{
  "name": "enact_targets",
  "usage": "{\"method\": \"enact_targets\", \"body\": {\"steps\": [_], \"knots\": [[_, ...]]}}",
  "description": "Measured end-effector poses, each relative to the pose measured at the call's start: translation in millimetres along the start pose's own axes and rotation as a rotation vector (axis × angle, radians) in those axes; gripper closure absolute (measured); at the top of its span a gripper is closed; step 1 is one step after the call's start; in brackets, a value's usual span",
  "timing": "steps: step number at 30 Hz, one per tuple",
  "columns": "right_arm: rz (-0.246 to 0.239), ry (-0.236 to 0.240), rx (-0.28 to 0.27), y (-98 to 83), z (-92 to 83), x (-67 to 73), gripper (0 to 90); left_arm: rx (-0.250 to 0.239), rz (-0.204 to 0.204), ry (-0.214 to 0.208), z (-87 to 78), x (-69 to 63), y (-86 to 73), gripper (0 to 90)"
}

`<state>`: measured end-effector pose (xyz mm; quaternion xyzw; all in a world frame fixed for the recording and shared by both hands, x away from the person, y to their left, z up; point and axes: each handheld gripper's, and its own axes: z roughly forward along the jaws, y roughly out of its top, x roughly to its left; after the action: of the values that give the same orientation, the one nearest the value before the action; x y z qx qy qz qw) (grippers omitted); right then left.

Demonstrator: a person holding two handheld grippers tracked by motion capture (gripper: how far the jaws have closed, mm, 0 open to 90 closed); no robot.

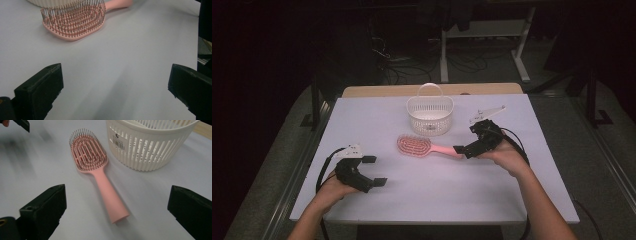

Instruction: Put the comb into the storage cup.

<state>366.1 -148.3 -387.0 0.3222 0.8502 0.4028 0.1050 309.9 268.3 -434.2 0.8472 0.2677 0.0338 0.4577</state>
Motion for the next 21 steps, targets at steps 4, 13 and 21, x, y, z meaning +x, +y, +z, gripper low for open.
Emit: {"method": "enact_targets", "body": {"steps": [4,13,21], "knots": [[0.0,0.002,0.003,2.7,1.9,-2.3,6.4,0.0,0.001,-0.001,0.0,-0.1,0.0,0.0],[0.01,0.009,0.023,11.5,8.2,-9.0,31.9,0.001,0.001,-0.002,0.5,-0.1,0.0,0.0],[0.005,0.021,0.039,17.2,13.1,-12.7,54.7,-0.002,0.001,-0.004,0.0,0.3,0.1,0.0]]}}
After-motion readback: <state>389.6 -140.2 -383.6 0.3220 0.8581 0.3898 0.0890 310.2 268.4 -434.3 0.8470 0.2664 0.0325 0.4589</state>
